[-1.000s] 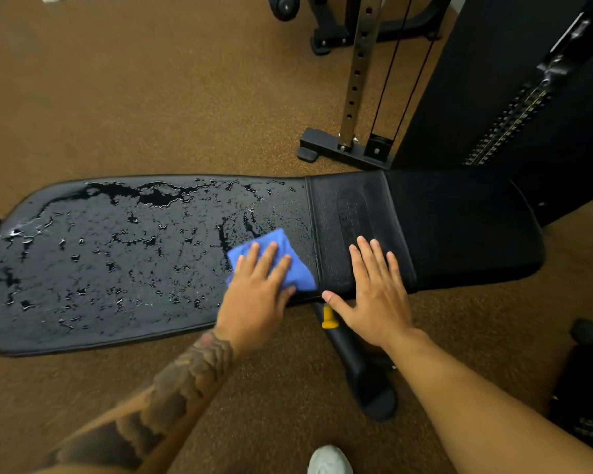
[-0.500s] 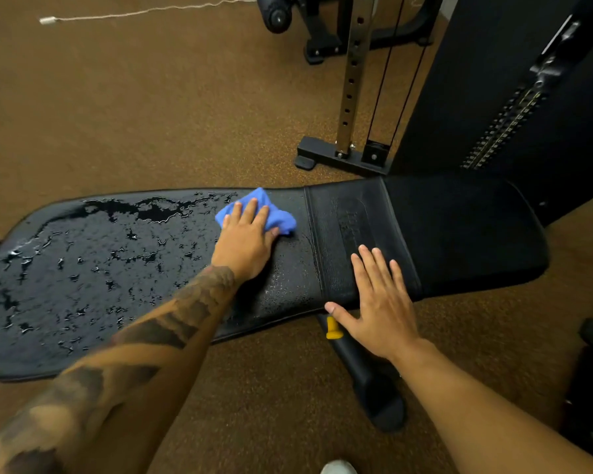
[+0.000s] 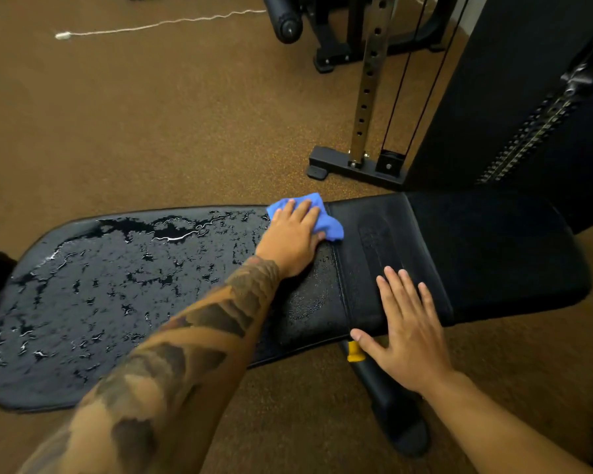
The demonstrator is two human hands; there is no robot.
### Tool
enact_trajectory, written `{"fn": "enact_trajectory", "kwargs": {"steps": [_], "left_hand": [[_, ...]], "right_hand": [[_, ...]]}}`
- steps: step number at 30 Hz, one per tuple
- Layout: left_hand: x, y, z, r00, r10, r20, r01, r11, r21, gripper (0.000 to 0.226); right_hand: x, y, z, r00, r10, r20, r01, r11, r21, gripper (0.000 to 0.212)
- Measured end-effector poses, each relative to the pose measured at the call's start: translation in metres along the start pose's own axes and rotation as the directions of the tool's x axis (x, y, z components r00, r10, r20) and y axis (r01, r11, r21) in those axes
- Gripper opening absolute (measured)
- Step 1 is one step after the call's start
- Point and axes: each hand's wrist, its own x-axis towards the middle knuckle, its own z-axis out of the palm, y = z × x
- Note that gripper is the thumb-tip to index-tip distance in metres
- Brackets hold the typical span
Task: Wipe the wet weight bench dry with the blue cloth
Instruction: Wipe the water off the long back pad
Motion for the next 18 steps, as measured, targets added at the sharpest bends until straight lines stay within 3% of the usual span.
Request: {"fn": "enact_trajectory", "kwargs": {"steps": [6, 9, 11, 13, 16, 18], "left_hand": [[-0.028, -0.071, -0.016, 0.973, -0.216, -0.077, 0.213, 0.976, -0.047, 0.067], [-0.084, -0.062, -0.006, 0.95, -0.286, -0.122, 0.279, 0.958, -0.074, 0.062], [-0.117, -0.034, 0.006, 0.96, -0.249, -0.127, 0.243, 0.968, -0.054, 0.06], [-0.132, 0.001, 0.019, 0.989, -0.118, -0.084, 0.116, 0.993, -0.028, 0.056], [-0.108, 0.032, 0.026, 0.999, 0.037, -0.021, -0.038, 0.999, -0.019, 0.058], [-0.073, 0.03, 0.019, 0.999, 0.052, -0.012, -0.052, 0.999, -0.013, 0.061]], "right_hand": [[0.0, -0.001, -0.001, 1.0, 0.0, 0.004, 0.0, 1.0, 0.009, 0.092], [0.0, -0.001, -0.003, 1.0, 0.004, 0.016, -0.005, 1.0, 0.012, 0.092], [0.0, -0.001, -0.003, 1.0, 0.004, 0.029, -0.004, 1.0, 0.011, 0.092], [0.0, 0.0, -0.003, 0.999, 0.007, 0.043, -0.007, 1.0, -0.002, 0.093], [0.001, -0.001, -0.003, 0.999, 0.013, 0.039, -0.012, 1.0, -0.008, 0.093], [0.001, -0.002, -0.003, 1.0, 0.009, 0.029, -0.008, 1.0, -0.011, 0.093]]}}
